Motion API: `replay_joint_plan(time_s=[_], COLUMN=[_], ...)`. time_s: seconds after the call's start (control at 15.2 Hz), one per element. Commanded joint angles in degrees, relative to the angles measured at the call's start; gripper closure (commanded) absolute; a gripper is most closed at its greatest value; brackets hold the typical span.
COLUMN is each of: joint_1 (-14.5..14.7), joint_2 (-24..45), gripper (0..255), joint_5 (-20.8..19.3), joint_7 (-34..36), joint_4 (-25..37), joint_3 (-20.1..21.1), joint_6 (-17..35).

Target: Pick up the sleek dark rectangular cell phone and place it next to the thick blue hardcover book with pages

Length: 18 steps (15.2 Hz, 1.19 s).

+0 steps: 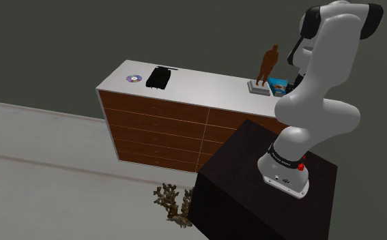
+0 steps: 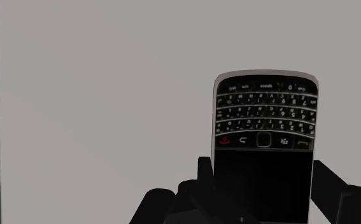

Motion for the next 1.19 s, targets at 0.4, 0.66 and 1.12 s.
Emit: replay_joint_plan(time_s=[0.4, 0.66, 1.12], joint_1=[-1.31, -1.31, -1.31], joint_2=[4.46, 4.47, 4.47], gripper=[255, 255, 0], joint_5=[2.42, 2.42, 2.42], joint_7=[-1.55, -1.55, -1.55], joint_4=[0.41, 0.43, 0.43], joint_3=[1.87, 1.87, 1.87], joint_6=[3.85, 3.84, 3.84])
